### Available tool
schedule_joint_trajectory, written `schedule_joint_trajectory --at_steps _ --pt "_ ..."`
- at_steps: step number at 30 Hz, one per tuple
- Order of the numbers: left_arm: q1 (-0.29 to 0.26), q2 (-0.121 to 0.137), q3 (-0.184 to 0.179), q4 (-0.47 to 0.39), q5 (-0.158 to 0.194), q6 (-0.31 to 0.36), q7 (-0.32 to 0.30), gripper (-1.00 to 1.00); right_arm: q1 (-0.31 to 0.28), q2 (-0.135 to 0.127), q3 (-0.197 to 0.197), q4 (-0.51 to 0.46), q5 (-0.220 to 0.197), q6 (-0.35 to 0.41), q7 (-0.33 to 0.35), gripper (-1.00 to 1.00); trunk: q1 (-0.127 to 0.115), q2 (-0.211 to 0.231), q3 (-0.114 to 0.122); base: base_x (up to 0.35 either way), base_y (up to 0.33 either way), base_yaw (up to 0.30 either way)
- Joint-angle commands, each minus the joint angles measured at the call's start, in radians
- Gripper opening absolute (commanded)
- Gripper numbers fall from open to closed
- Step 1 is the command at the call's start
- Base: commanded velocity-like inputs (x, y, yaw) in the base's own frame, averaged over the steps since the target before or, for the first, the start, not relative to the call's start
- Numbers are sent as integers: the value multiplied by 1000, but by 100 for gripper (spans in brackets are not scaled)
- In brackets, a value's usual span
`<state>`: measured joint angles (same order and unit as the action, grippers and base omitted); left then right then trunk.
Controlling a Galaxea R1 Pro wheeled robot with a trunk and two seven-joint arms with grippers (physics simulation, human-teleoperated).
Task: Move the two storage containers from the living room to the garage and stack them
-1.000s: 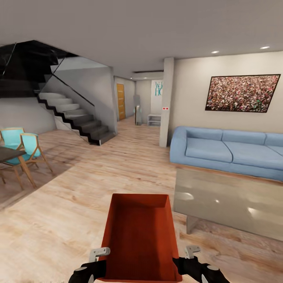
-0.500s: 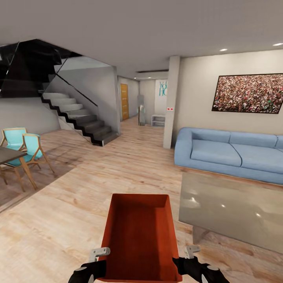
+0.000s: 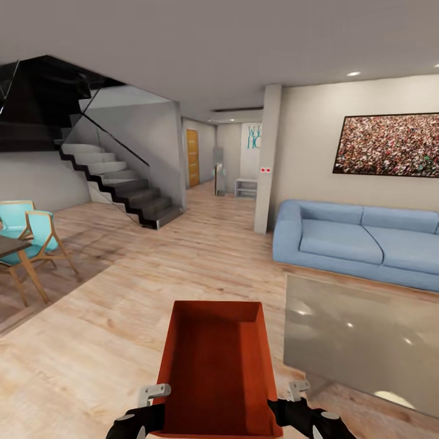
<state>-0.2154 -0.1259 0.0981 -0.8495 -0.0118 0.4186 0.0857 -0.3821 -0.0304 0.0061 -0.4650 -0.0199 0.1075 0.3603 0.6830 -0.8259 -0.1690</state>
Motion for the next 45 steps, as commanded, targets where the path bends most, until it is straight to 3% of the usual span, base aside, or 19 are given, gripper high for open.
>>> schedule_joint_trajectory --at_steps 1,14,45 --pt "-1 2 13 -4 -9 -60 5 -100 0 -2 5 0 0 8 26 -100 1 -1 -2 330 0 0" --pt "-1 2 13 -4 -9 -60 5 -100 0 -2 5 0 0 8 26 -100 1 -1 -2 330 0 95" --pt "-1 1 12 -3 -10 -60 5 -100 0 -2 4 0 -2 7 25 -100 1 -1 -2 330 0 1"
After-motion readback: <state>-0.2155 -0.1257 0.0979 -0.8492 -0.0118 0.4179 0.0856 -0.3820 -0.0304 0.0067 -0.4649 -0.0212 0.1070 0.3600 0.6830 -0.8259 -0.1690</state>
